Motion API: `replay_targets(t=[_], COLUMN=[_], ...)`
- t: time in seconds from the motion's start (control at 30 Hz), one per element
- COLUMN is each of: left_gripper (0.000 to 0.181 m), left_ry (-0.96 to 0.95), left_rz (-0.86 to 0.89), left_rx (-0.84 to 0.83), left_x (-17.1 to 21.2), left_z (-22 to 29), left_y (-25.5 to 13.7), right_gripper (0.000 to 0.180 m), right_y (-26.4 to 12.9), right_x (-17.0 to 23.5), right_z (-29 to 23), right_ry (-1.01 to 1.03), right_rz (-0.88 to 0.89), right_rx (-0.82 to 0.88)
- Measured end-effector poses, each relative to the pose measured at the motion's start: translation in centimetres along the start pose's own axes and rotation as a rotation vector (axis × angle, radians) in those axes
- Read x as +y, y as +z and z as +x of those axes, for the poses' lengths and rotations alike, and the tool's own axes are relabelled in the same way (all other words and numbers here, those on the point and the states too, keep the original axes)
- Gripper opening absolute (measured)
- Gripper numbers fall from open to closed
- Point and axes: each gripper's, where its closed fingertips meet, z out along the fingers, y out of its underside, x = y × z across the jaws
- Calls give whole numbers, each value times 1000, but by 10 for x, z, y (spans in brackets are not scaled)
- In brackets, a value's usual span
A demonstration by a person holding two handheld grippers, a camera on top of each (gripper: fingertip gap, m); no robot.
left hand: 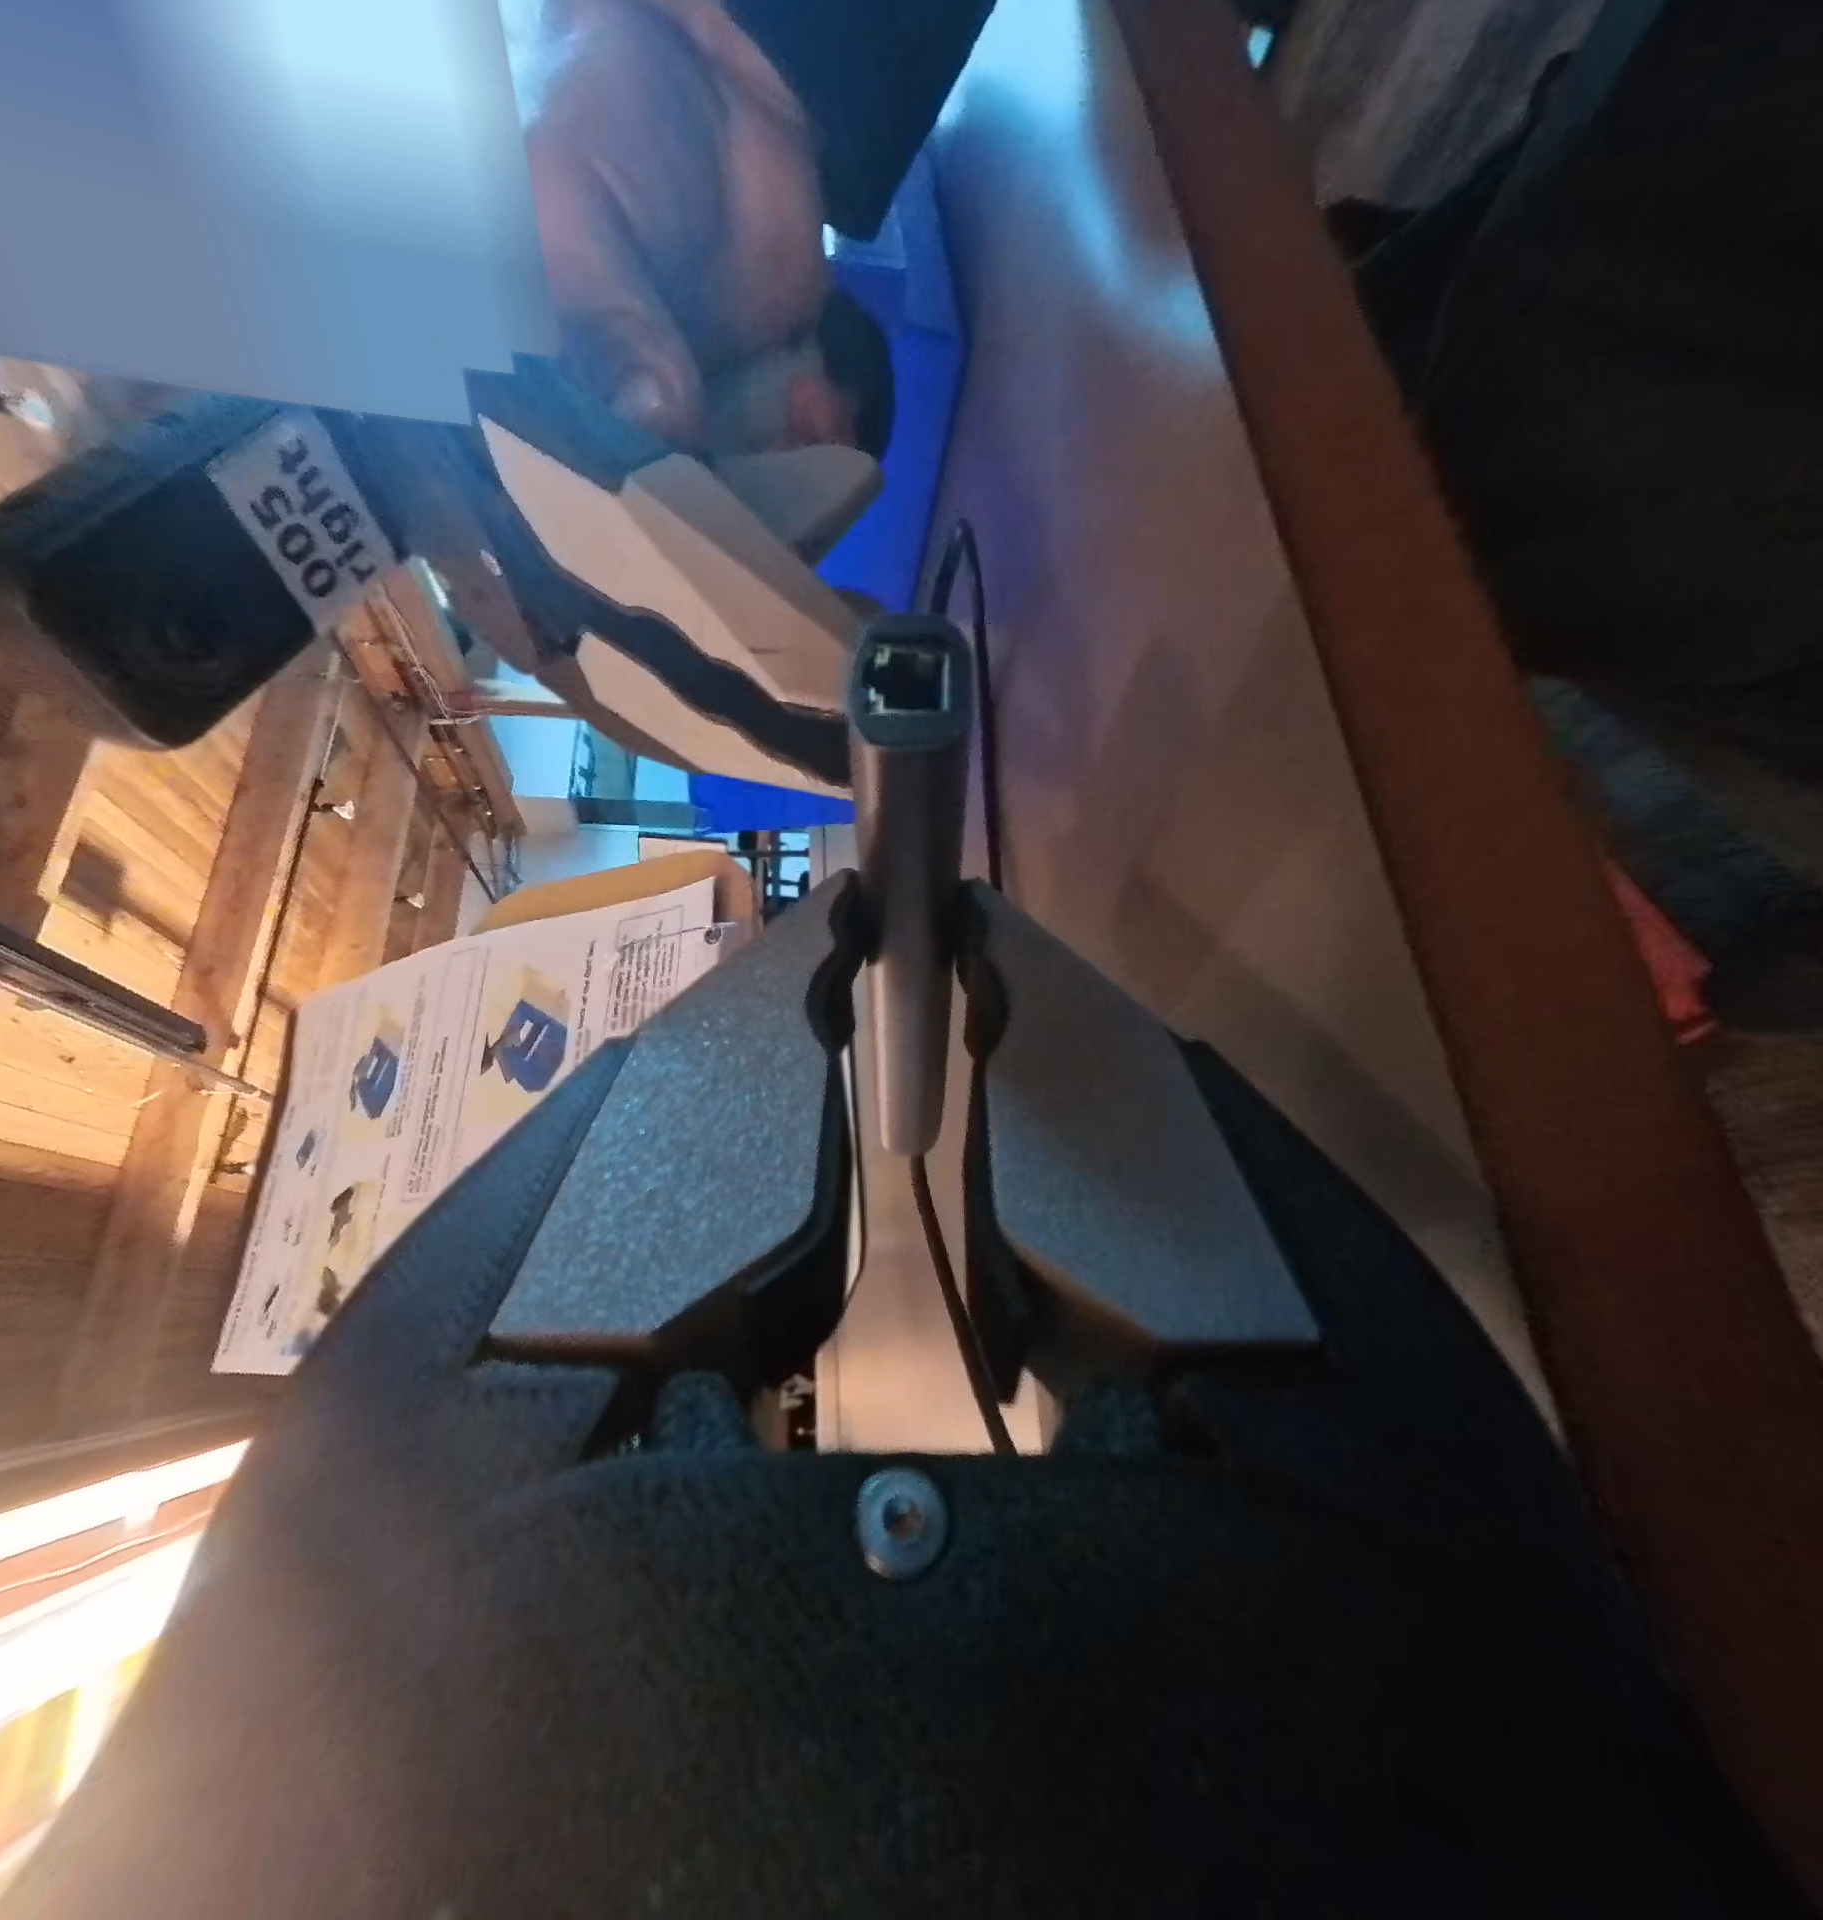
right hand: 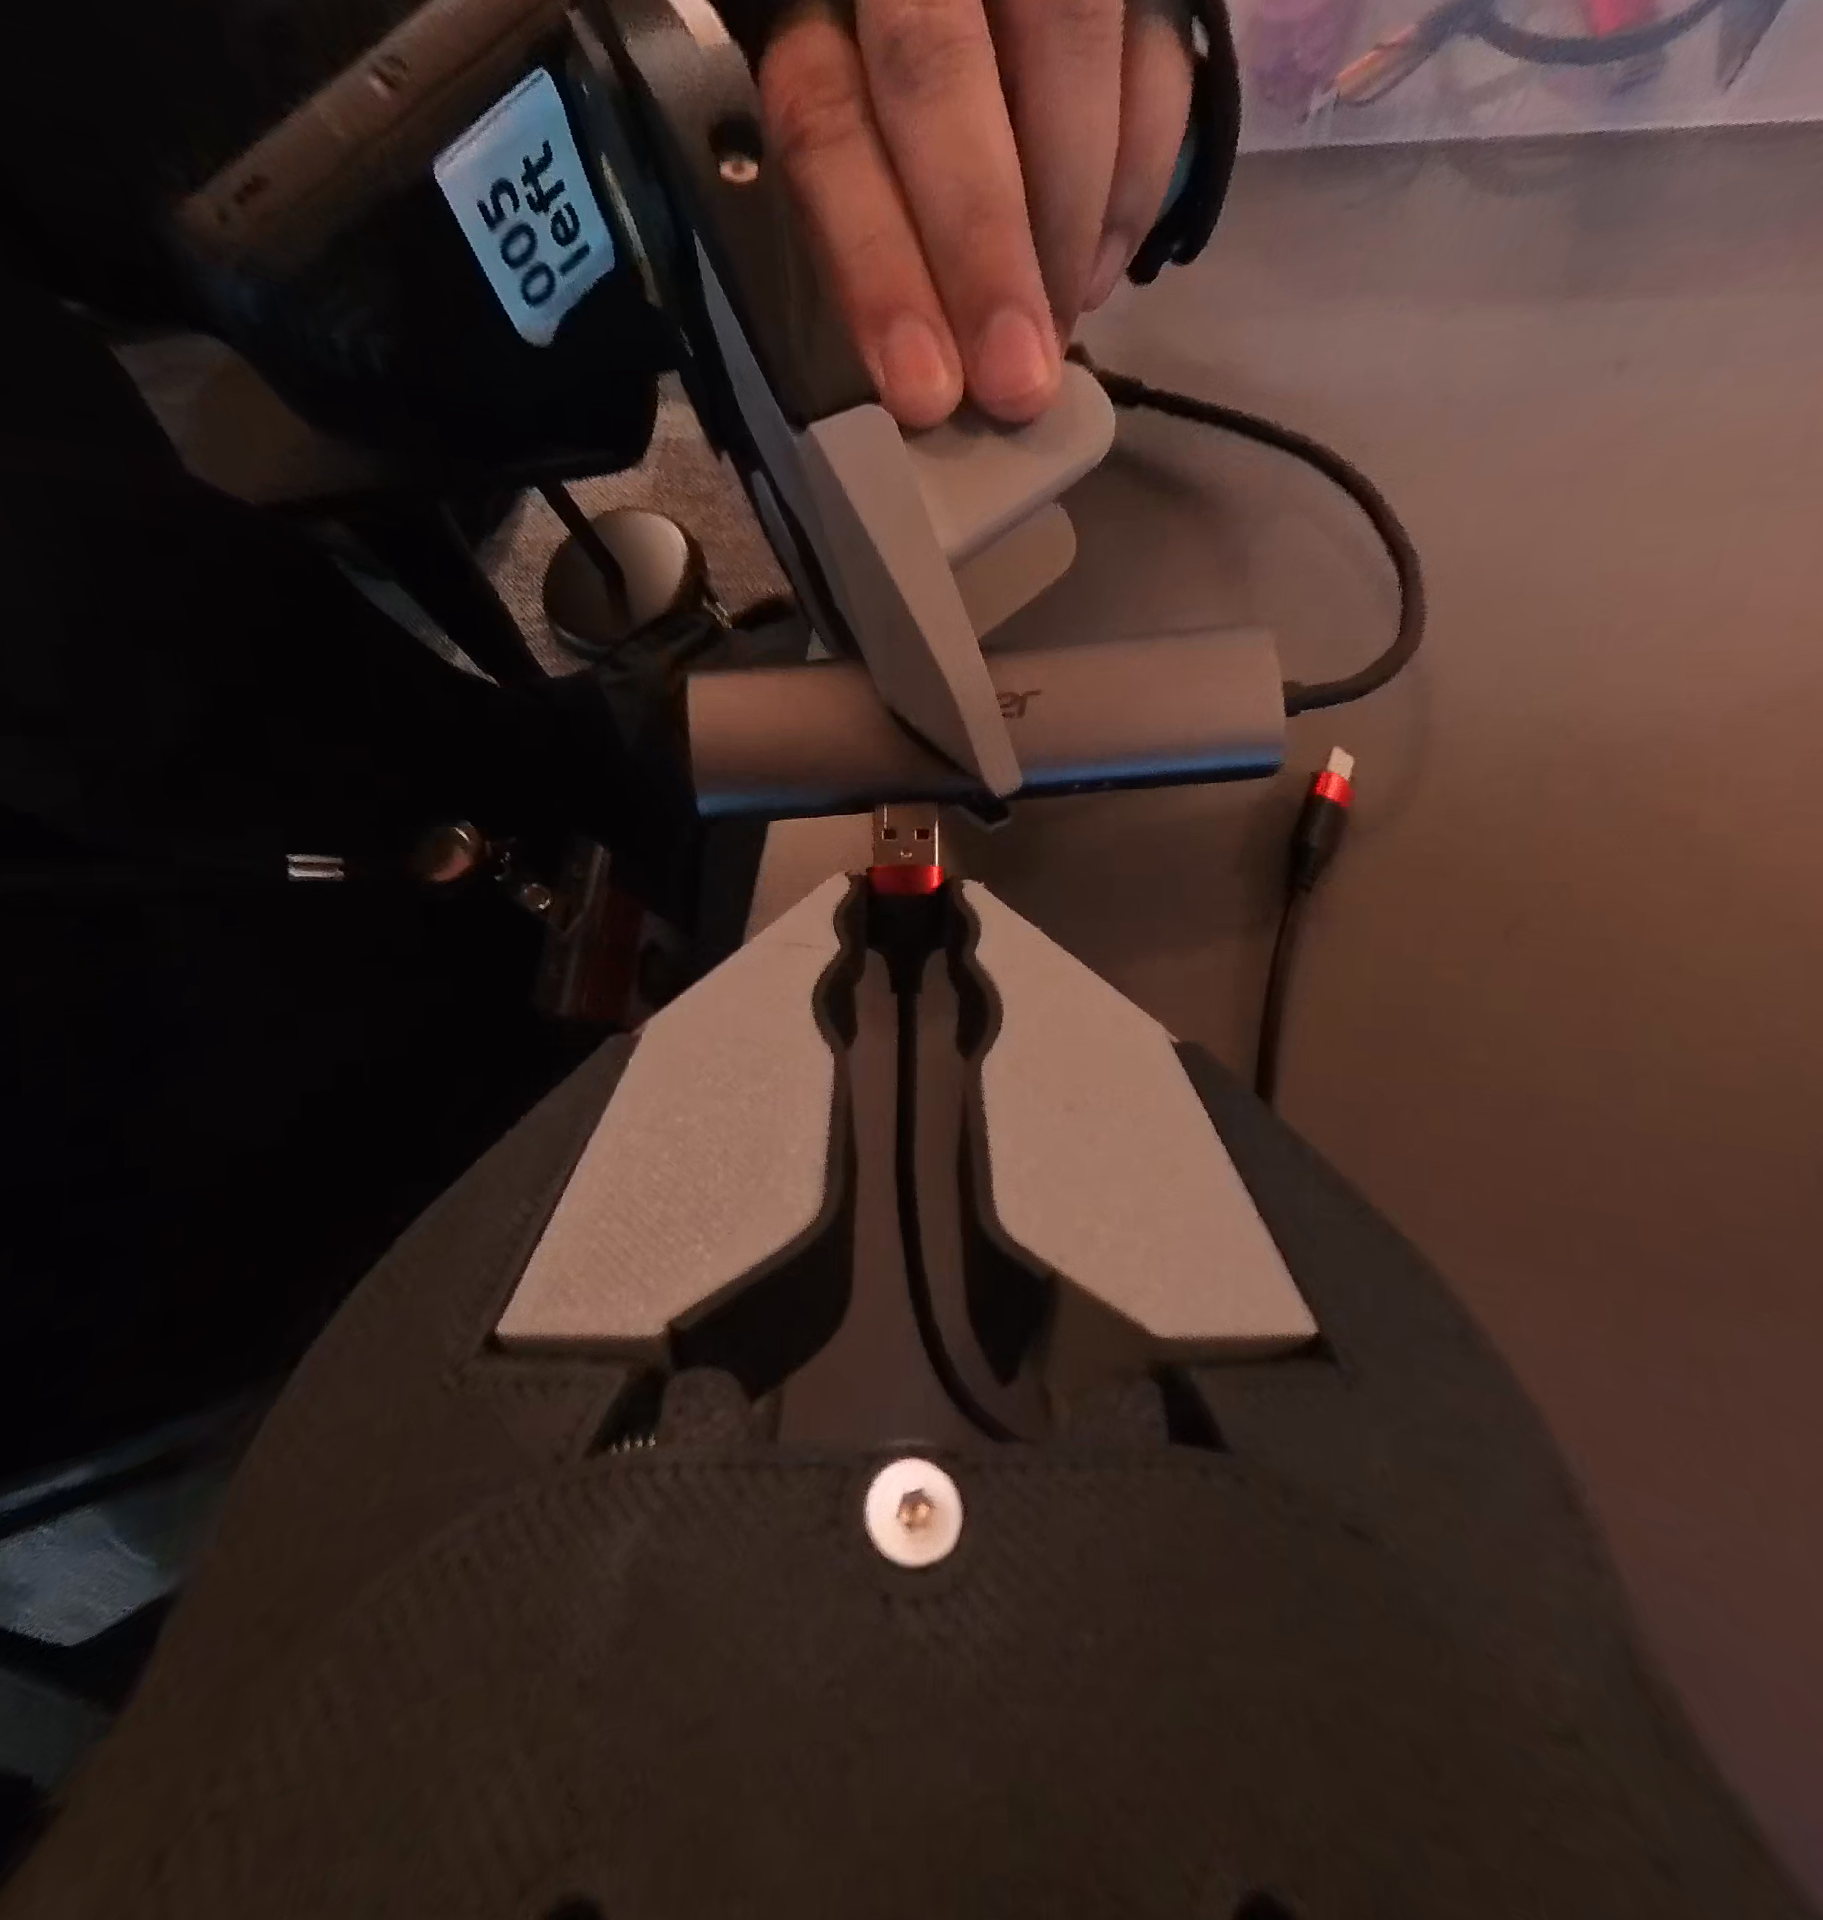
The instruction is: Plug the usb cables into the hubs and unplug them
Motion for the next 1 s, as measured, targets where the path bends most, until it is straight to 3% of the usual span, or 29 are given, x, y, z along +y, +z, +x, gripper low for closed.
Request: replay_targets(t=[0.23, 0.4, 0.63, 0.83, 1.0], left_gripper=[14, 14, 14, 14, 14], left_ry=[-1, 43, 92, 80, 120], left_rz=[8, -36, -226, -272, -346], left_rx=[-3, -11, -46, -67, -55], left_x=[-2, 3, 23, 26, 35], left_z=[0, 1, 0, -3, 1], left_y=[0, 2, 4, 2, 4], right_gripper=[12, 13, 12, 13, 13], right_y=[0, 3, 5, 9, 14], right_x=[-2, -2, -5, -10, -7], right_z=[-3, 1, 18, 17, 27], right_ry=[-164, -133, -130, -150, -144], right_rz=[-1, 6, -9, 51, -3], right_rx=[43, 49, 169, 133, 202])
